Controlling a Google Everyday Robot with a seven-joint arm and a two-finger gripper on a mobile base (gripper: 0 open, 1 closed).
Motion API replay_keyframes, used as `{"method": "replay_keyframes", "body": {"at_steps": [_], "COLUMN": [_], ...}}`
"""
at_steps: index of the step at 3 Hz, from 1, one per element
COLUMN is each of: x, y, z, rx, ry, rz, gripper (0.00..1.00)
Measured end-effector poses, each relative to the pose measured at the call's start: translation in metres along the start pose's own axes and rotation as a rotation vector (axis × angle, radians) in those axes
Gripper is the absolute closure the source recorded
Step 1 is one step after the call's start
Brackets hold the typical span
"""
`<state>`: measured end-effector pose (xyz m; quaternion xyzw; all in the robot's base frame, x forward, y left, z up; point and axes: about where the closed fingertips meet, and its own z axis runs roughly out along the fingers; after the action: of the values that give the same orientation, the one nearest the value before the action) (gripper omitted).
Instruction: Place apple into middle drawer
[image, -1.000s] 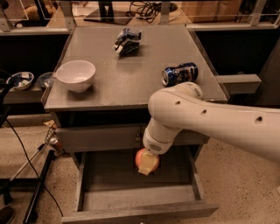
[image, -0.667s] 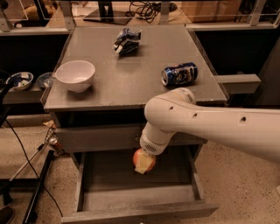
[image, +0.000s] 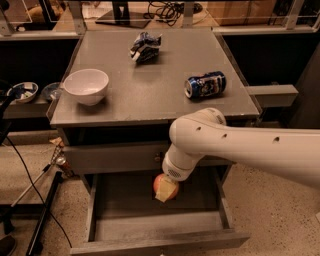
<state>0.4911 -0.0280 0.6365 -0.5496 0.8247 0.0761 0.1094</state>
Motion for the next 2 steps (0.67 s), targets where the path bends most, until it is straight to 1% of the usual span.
{"method": "replay_keyframes", "body": {"at_steps": [1, 2], "x": [0.013, 0.02], "y": [0.0, 0.004], "z": [0.044, 0.071], "rx": [-0.066, -0.111], "ry": [0.001, 0.007], "rz": [0.014, 0.029], "gripper": [1.0, 1.0]}}
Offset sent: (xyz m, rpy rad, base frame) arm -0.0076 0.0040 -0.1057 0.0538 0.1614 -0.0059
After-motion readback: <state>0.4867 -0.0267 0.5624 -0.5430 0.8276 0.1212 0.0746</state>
